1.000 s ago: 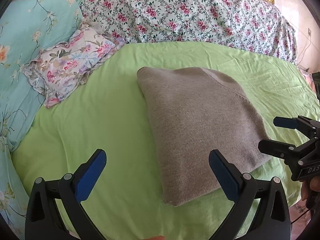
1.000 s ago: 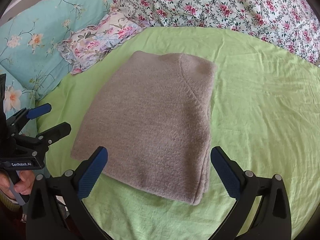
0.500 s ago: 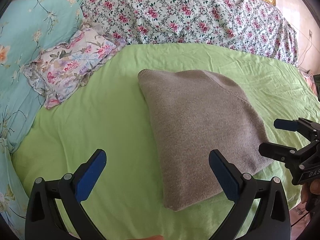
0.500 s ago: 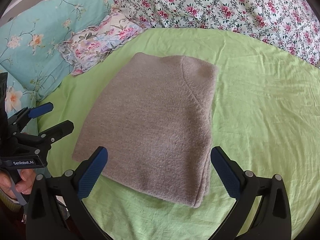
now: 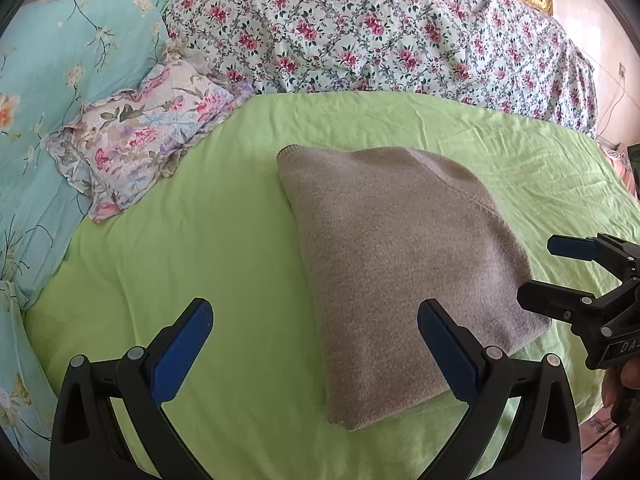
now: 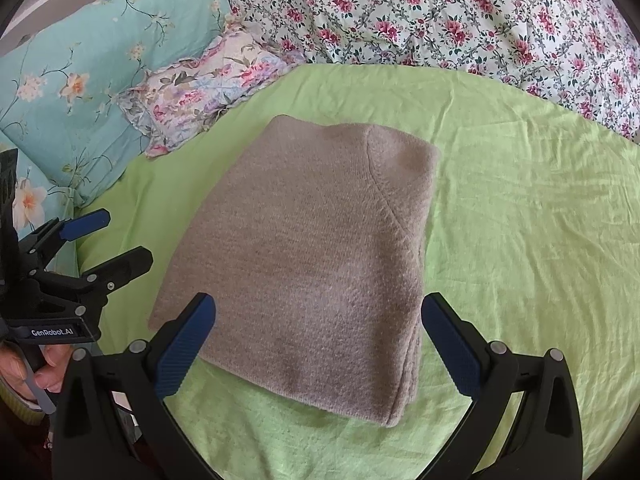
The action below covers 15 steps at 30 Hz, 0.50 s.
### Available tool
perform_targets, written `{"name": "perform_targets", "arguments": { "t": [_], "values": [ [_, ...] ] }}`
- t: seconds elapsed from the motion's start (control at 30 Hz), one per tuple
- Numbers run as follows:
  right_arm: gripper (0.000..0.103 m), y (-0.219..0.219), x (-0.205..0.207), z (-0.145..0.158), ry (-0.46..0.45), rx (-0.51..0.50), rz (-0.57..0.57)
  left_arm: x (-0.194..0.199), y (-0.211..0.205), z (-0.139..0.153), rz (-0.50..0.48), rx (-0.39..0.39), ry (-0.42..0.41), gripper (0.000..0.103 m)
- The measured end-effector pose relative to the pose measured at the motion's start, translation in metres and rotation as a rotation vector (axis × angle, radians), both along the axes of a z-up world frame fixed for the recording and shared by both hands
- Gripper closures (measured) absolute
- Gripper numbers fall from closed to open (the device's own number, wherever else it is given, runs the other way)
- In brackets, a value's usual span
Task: Fold small clothes
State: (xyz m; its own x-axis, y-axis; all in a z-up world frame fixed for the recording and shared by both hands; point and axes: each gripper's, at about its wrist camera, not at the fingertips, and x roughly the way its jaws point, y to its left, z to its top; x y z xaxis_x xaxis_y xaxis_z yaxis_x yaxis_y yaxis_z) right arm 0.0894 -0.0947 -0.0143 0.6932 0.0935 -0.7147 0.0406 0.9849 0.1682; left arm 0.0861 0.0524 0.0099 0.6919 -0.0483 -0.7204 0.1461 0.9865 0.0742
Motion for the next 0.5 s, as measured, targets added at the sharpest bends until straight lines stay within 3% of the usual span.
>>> {"name": "perform_targets", "arguments": {
  "t": [0.5],
  "values": [
    [0.0,-0.0017,0.002,-0.0012,0.006,0.0,0.006,0.0007,-0.0008,0.0017,0.0,0.002,-0.005,0.001]
  ]
}}
